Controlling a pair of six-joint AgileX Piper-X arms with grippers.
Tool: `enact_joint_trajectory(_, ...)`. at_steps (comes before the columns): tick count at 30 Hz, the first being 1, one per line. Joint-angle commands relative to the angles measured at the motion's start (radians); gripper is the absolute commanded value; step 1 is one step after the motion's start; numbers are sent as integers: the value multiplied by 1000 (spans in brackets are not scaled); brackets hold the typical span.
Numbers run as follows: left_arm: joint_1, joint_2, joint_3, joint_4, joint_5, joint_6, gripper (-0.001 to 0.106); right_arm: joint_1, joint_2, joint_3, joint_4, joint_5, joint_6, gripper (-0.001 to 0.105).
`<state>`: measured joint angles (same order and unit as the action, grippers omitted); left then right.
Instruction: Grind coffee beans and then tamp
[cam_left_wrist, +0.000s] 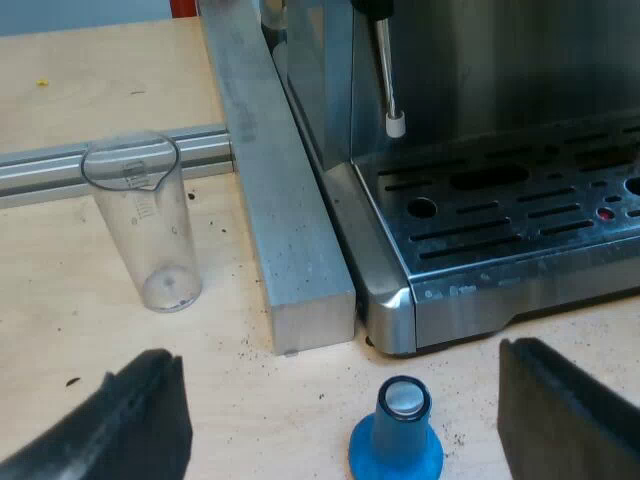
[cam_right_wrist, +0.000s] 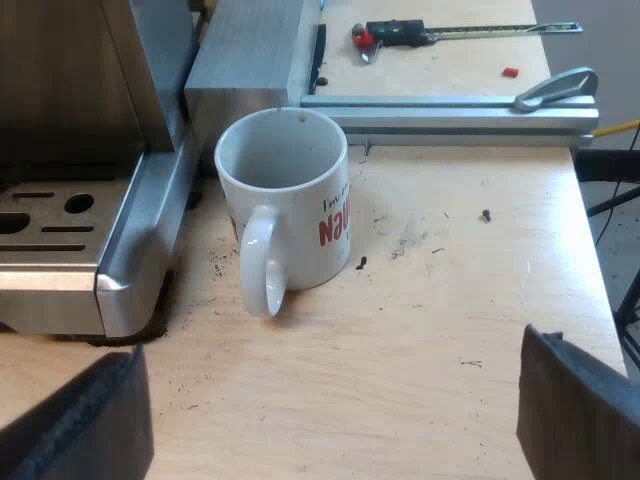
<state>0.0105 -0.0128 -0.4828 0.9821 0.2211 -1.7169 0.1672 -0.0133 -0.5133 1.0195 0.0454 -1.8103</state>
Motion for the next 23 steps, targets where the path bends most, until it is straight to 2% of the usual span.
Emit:
enact_joint_trajectory(1, -1, -138, -3, -19, -6, -10, 66, -1, -36, -1, -15, -5, -8, 75)
enact_joint_trajectory(23, -4, -141, 1, -27, -8, 9, 66, -1, -36, -1, -15, -5, -8, 75)
